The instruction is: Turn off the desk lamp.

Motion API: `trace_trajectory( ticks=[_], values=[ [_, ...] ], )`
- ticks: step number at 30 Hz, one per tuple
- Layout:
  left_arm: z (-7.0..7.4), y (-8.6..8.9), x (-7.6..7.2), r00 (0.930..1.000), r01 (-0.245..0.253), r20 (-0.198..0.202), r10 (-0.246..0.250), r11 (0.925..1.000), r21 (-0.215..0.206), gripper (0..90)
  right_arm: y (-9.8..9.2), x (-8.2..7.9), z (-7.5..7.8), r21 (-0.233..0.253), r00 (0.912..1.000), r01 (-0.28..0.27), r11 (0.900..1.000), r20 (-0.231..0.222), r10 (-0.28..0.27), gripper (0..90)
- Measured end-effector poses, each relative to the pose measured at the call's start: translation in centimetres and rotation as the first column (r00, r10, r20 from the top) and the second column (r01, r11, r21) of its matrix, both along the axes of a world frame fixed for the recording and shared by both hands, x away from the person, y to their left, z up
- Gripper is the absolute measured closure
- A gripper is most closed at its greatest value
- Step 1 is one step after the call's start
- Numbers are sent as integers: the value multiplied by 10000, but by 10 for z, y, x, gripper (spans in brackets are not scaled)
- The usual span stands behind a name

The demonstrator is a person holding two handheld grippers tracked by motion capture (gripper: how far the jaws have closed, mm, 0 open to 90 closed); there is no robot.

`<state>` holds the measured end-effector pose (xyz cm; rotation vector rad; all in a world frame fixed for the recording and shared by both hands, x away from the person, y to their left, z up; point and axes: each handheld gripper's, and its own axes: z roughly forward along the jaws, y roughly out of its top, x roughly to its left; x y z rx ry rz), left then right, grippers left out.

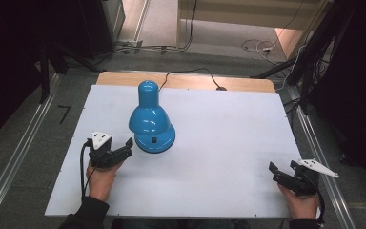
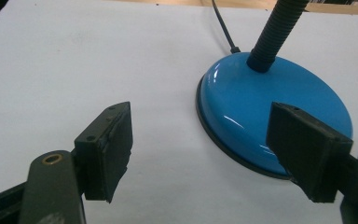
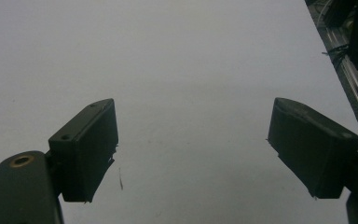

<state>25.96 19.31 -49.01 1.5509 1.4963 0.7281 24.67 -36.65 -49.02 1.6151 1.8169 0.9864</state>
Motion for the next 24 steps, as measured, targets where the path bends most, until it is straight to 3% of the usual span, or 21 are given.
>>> trace_trajectory(
  ticks=[24],
  values=[
    [1, 7, -14, 10000, 1, -68, -1, 10000, -24, 234, 0, 0, 0, 3, 10000, 29, 10000, 21, -29, 144]
  ],
)
